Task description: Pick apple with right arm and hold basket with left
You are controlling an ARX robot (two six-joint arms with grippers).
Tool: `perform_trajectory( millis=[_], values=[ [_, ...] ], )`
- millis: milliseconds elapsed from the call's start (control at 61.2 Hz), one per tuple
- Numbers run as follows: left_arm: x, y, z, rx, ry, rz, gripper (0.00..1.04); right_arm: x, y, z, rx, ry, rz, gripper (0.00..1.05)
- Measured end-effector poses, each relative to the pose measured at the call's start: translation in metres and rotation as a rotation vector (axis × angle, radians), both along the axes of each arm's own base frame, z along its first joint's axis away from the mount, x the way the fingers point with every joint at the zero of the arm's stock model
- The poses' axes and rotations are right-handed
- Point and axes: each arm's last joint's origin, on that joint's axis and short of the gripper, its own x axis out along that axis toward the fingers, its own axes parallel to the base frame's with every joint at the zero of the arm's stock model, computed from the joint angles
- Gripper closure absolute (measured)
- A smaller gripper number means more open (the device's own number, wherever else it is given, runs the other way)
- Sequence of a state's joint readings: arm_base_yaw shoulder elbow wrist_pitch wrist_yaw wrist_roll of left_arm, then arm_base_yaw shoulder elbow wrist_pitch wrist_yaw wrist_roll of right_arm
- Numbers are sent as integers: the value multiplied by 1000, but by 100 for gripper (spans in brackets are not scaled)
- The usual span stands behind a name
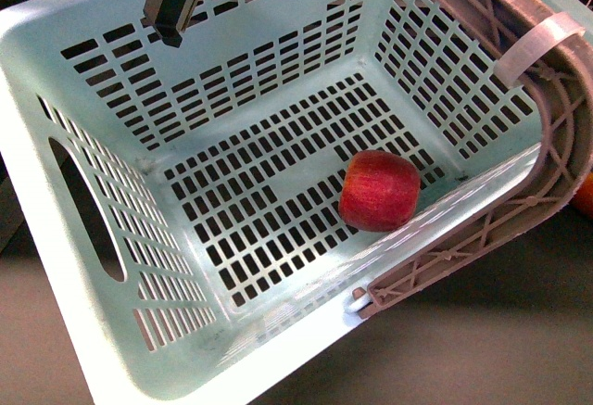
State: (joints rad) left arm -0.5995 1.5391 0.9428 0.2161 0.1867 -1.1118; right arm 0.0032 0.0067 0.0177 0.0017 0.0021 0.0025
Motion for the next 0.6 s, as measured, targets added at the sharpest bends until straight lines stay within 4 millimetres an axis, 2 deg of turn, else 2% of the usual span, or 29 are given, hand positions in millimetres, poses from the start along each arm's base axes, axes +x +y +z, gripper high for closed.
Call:
perform_trajectory(
  millis=[392, 441, 507, 605],
  values=[
    [0, 0, 0, 0, 0, 0, 98, 0, 0, 0, 0, 0, 0, 19],
    [0, 0, 0, 0, 0, 0, 98, 0, 0, 0, 1, 0, 0, 8],
    [0, 0, 0, 10, 1, 19, 98, 0, 0, 0, 0, 0, 0, 9],
    [1, -1, 4, 137, 43, 274, 98, 0, 0, 0, 0, 0, 2, 9]
  ],
)
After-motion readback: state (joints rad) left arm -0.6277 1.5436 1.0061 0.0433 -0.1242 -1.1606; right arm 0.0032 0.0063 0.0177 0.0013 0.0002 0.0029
